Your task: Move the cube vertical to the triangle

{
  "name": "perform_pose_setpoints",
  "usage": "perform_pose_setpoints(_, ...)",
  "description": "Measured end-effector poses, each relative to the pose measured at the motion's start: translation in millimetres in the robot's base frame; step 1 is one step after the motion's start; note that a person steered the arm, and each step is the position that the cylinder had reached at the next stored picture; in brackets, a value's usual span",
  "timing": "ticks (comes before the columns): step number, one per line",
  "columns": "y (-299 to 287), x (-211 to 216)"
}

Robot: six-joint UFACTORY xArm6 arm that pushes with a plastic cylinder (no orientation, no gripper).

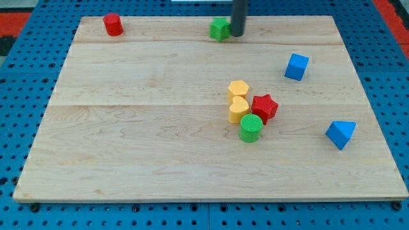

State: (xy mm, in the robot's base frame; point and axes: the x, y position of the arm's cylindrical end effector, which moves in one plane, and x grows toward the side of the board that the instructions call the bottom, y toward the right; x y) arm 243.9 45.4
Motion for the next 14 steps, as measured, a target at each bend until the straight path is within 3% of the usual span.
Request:
perform_pose_setpoints(1,-22.5,0.0)
perform_pose_setpoints(5,24.4,13.7)
perform_pose_setpoints(7,45.8,100.4)
perform_pose_setpoints(9,82.6,139.4)
perform_pose_setpoints(12,136.2,99.6)
perform_pose_setpoints(14,171.9,141.6)
